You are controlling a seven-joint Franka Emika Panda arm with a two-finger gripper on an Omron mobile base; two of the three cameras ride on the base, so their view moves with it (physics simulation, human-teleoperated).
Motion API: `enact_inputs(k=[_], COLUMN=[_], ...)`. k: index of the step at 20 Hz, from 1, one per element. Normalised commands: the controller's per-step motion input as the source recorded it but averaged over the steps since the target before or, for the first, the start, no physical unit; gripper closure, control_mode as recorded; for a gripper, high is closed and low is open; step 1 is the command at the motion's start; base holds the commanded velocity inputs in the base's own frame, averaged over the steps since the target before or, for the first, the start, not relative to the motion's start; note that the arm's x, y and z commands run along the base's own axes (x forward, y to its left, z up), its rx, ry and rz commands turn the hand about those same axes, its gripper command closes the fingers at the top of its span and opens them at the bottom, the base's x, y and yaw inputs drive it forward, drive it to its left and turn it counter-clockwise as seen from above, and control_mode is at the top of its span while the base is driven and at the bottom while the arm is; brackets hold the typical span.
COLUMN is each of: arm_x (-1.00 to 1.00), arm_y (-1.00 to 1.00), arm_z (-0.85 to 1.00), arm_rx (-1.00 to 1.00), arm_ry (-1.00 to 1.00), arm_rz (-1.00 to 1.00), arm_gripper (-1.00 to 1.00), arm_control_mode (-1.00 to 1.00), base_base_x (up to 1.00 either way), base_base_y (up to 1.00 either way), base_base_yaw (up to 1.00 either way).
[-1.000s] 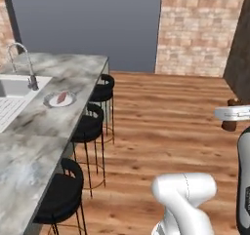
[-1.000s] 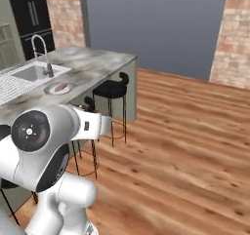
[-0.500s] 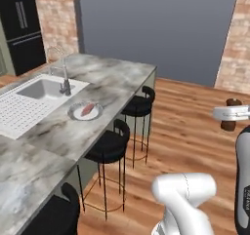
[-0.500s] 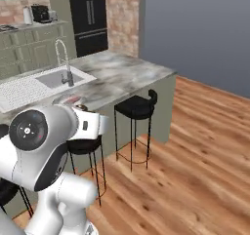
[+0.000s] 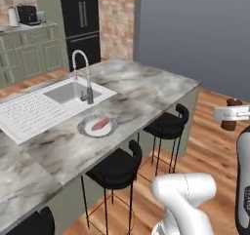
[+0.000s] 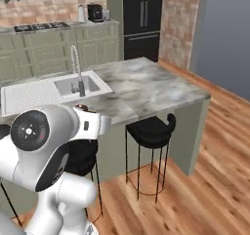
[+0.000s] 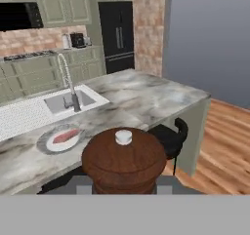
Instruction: Retrieve the shaker from the cabinet and place it next the steak on a plate on the dining table.
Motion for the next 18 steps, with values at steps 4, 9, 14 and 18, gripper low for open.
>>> enact_inputs(k=[4,9,14,18], arm_x=[0.00,0.00,0.00,0.00], arm_y=[0.00,0.00,0.00,0.00], arm_z=[0.00,0.00,0.00,0.00], arm_rx=[0.00,0.00,0.00,0.00], arm_ry=[0.00,0.00,0.00,0.00], arm_rz=[0.00,0.00,0.00,0.00], arm_gripper=[1.00,1.00,1.00,1.00], arm_control_mode=[1.00,1.00,1.00,1.00], base_base_x=[0.92,0.94,0.94,0.96], base_base_y=[-0.39,-0.43,-0.47,-0.45], base_base_yaw=[0.54,0.54,0.54,0.54])
